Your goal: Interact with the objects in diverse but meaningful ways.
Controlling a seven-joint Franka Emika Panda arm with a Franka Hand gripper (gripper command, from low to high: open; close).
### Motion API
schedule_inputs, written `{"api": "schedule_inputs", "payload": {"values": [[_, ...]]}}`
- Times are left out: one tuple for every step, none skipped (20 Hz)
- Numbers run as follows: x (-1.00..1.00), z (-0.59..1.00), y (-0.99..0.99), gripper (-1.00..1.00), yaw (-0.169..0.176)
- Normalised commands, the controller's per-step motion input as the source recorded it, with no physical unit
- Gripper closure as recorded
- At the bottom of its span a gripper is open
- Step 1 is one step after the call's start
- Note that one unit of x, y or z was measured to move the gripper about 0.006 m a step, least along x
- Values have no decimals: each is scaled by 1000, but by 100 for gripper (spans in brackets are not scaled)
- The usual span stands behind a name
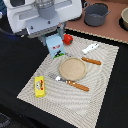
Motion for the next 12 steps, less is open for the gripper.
{"api": "schedule_inputs", "payload": {"values": [[897,820,-209,100,-56],[883,783,-243,100,-57],[877,737,-257,100,-56],[863,677,-289,100,-56],[849,629,-306,100,-59],[826,491,-357,100,-61],[823,417,-363,100,-59],[800,306,-400,100,-66],[774,203,-440,100,-77],[777,117,-469,100,-83],[780,86,-486,100,-87],[786,69,-491,100,-87]]}}
